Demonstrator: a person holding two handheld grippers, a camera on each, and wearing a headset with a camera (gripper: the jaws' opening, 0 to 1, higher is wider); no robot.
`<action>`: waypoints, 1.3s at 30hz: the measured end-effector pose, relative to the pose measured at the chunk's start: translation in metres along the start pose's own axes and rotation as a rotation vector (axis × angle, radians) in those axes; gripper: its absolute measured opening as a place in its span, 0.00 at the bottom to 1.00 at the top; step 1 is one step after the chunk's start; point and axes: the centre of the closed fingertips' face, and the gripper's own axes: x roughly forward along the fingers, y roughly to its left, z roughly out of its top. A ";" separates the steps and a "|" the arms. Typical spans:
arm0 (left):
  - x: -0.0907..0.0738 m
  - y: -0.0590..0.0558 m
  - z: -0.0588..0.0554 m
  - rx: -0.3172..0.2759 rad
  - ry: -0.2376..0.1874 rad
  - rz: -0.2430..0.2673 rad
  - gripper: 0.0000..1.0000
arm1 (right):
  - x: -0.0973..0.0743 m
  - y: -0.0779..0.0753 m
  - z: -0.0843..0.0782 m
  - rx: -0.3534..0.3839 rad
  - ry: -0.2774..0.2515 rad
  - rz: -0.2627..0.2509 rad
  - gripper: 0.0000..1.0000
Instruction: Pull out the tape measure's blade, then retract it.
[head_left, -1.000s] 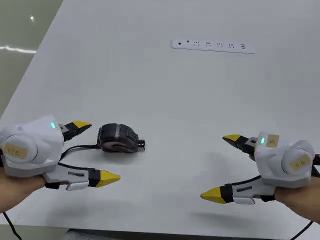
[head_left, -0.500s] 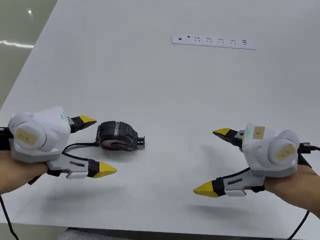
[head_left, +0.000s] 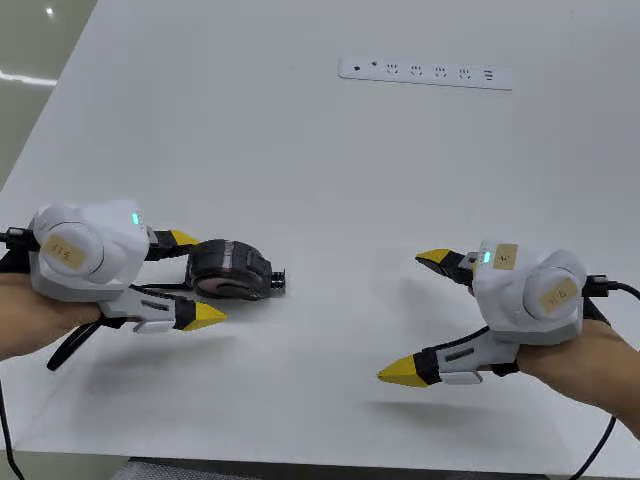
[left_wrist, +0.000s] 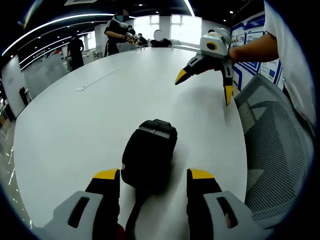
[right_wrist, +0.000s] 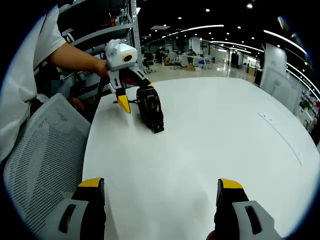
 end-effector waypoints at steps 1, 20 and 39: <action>0.001 0.001 0.000 0.003 0.001 0.000 0.46 | 0.000 0.000 0.000 -0.001 0.000 -0.001 0.92; 0.008 0.010 -0.002 0.041 0.015 0.000 0.30 | 0.006 -0.003 0.002 0.006 -0.008 0.008 0.91; 0.010 0.012 -0.003 0.038 0.036 -0.010 0.28 | 0.036 -0.008 0.028 -0.053 -0.059 0.032 0.77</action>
